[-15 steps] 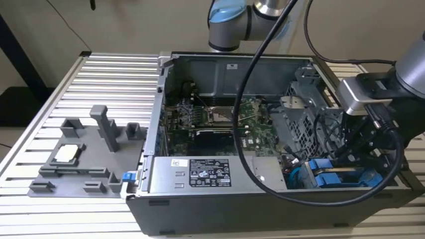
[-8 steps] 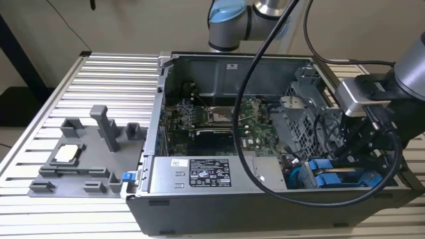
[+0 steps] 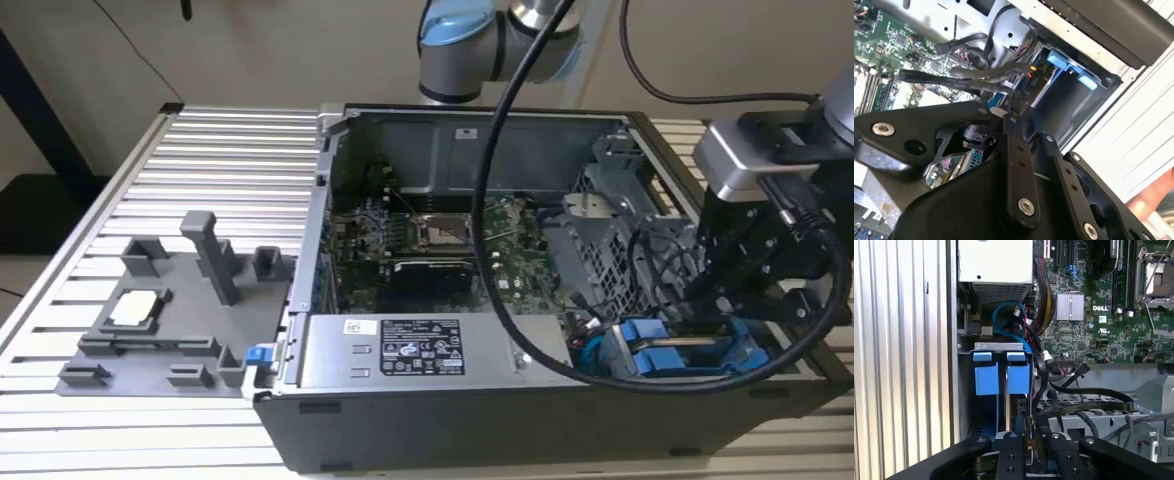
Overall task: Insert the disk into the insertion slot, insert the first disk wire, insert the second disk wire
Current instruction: 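Insert the second disk wire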
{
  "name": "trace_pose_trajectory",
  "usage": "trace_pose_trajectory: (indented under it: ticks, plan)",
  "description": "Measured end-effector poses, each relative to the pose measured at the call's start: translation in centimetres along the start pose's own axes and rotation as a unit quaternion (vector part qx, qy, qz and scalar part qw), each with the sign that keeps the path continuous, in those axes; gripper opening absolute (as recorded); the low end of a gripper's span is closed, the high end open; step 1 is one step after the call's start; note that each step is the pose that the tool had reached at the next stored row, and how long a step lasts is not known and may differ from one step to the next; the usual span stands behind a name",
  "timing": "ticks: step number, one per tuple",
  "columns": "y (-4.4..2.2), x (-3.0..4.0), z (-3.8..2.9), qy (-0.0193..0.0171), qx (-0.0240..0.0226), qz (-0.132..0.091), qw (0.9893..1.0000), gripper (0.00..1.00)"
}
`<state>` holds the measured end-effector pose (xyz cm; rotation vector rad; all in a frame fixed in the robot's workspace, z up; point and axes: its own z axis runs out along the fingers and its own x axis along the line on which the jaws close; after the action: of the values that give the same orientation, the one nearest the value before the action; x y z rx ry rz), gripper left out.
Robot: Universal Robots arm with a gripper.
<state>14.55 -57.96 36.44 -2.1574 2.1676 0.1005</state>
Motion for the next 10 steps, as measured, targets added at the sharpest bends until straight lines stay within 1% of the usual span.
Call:
trace_pose_trajectory:
  ticks: [3,4,10]
  plan:
    - [-0.01,-0.14,-1.37,0.0001,0.0000,0.000,1.0000,0.24]
    - [-0.02,-0.18,-1.68,0.0003,0.0000,0.000,1.0000,0.24]
    - [-0.02,-0.18,-1.67,0.0000,0.0000,0.000,1.0000,0.24]
